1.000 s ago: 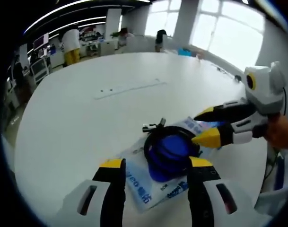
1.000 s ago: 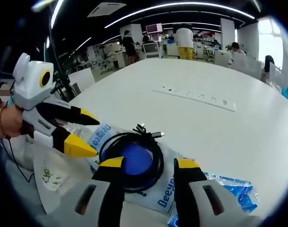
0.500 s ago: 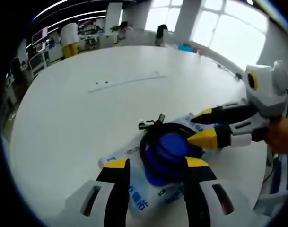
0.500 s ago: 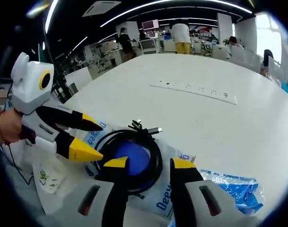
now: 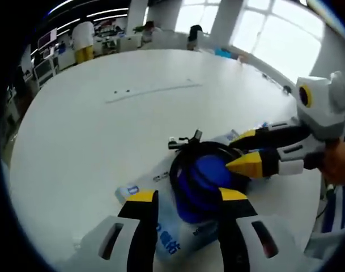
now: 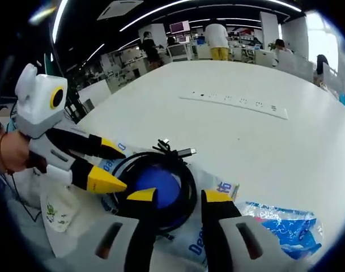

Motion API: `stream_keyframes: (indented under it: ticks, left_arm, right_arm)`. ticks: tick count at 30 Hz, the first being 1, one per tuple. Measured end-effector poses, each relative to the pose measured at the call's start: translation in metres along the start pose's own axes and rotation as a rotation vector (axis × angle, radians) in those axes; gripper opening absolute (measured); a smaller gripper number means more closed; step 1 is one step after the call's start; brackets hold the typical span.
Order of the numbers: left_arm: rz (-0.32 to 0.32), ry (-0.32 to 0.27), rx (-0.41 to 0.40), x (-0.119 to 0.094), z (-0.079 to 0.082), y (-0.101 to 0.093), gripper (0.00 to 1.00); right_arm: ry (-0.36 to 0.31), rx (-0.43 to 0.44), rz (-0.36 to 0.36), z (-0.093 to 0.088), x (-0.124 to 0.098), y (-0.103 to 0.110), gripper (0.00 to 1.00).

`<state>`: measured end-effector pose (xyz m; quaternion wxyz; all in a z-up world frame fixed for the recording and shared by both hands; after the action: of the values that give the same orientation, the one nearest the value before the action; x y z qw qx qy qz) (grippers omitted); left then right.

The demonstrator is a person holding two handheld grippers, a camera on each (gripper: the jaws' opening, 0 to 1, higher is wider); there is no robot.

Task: Arrange the tabletop items into an orderly group along one side of the table until the central work area is clear of visible clutter.

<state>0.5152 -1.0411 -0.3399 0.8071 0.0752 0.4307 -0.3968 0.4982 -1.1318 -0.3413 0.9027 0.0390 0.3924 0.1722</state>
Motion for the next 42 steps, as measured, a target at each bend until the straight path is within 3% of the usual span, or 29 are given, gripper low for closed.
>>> stream_keyframes:
  ticks: [22, 31, 42]
  left_arm:
    - [-0.028, 0.022, -0.055, 0.0077, -0.0018, -0.0057, 0.16]
    - [-0.032, 0.018, -0.088, 0.0061, -0.0019, -0.0047, 0.07]
    - [-0.043, 0.013, -0.117, 0.0026, -0.0009, -0.0056, 0.02]
  right_arm:
    - [0.013, 0.034, -0.02, -0.0056, 0.0023, -0.0061, 0.09]
    - [0.012, 0.034, -0.033, -0.0055, 0.0005, -0.0093, 0.05]
    - [0.0, 0.049, -0.034, -0.005, -0.0031, -0.008, 0.03]
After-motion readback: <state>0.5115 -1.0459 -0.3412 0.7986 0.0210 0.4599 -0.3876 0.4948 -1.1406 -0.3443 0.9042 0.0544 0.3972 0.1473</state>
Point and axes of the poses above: the point that each gripper's makers call its tool centre point, and the gripper's own axes: x roughly forward along the fingers, y roughly to its left, z roughly out of its top, the point moved 1 cm from there along -x, roughly backward along the fingers, and after that the axes turned 1 degree about y, right-handed, at the moved point
